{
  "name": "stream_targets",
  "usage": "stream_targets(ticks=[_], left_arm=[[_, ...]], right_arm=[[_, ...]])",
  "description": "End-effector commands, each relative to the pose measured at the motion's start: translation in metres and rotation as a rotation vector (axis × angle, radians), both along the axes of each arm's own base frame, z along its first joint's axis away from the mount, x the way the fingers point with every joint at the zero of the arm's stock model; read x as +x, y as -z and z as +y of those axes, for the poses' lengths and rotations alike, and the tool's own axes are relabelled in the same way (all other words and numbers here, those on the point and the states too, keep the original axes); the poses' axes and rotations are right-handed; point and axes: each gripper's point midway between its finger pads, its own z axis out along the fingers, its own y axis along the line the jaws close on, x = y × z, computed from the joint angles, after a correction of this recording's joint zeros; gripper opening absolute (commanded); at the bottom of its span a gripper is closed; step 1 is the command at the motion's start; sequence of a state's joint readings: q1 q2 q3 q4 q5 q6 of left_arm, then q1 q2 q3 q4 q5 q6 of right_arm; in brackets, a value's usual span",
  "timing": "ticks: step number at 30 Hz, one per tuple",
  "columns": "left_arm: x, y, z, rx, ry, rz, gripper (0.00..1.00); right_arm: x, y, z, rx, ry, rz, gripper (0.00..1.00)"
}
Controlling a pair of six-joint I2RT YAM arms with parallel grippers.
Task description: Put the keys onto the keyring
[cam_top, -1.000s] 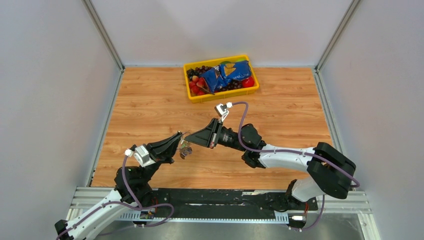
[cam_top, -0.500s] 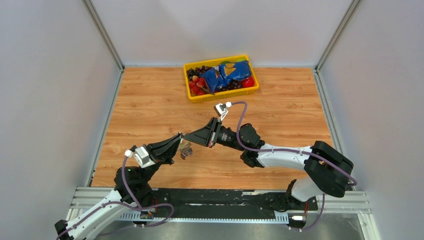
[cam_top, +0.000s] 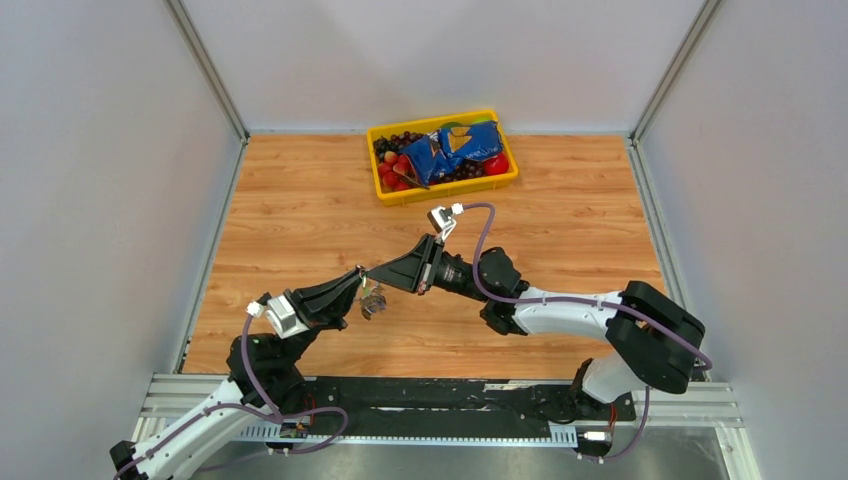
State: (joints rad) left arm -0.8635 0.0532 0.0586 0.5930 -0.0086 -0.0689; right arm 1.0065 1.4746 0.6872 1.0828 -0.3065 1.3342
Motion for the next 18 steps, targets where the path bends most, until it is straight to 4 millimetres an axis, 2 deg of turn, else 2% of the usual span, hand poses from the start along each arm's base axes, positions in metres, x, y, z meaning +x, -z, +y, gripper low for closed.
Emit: stream_targets(ticks=[1, 18], left_arm=[[-0.0122, -0.0127, -0.0018, -0.023, 0.049, -0.061, 0.01], [-0.0133, -0.01, -0.0076, -0.001, 0.072, -0.056, 0.01]], right_arm=[[0.0032, -0.024, -0.0015, 0.085, 0.009, -0.032, 0.0], [0.004, -0.0327, 0.0014, 0.11, 0.001, -0.051, 0.0]])
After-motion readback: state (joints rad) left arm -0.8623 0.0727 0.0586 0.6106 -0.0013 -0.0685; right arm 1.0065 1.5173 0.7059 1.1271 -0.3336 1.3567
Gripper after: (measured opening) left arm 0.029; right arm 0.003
